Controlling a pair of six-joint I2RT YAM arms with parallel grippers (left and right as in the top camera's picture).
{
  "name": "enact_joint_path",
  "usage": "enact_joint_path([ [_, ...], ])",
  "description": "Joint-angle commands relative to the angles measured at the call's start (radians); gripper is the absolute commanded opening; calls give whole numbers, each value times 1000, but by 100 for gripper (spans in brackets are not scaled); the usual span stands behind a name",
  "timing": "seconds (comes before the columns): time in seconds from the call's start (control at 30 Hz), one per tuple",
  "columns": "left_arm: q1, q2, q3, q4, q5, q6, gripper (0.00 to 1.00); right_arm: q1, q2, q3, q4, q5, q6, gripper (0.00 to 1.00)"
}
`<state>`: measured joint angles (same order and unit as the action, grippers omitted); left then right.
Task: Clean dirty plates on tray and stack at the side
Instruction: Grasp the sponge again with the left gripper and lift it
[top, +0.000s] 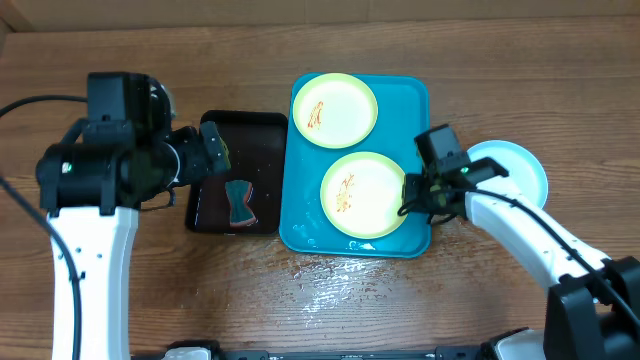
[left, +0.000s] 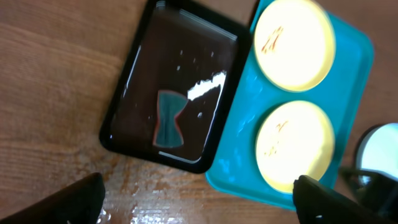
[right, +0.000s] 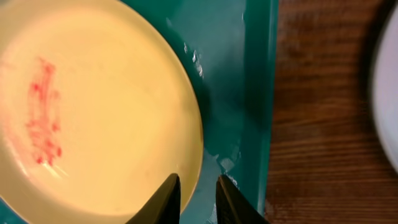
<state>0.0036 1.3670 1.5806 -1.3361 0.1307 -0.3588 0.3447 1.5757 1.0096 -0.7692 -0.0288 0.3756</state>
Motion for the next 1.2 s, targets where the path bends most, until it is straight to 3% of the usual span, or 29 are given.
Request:
enact_joint_path([
  [0.0,-14,64,-72,-8,-19,53,89,-16,-81,102,-32,0,-66,22],
  [0.13,-27,153,-196,44,-36,59,81,-16,-134,130,-60,0,-92,24],
  [0.3,-44,298,-300,142,-81,71,63,-16,-142,127,-91,0,-92,26],
  [0.43,-48,418,-322,195,-84,70,50,-16,-141,123,-116,0,-92,27],
  [0.6,-51,542,-322,262,-63,67,42,-16,-141,123,-119,0,-92,27],
  [0.63,-51,557,-322,272,-55,67,35,-16,-141,123,-119,0,-92,27],
  [0.7,-51,579,-322,287,-51,67,4,-16,-141,123,-119,1,-91,27],
  [0.97,-48,531,-291,252,-58,57,4,-51,-129,122,-133,184,29,27],
  [1.17,-48,416,-187,172,-81,68,4,-145,-39,122,-114,39,-53,32],
])
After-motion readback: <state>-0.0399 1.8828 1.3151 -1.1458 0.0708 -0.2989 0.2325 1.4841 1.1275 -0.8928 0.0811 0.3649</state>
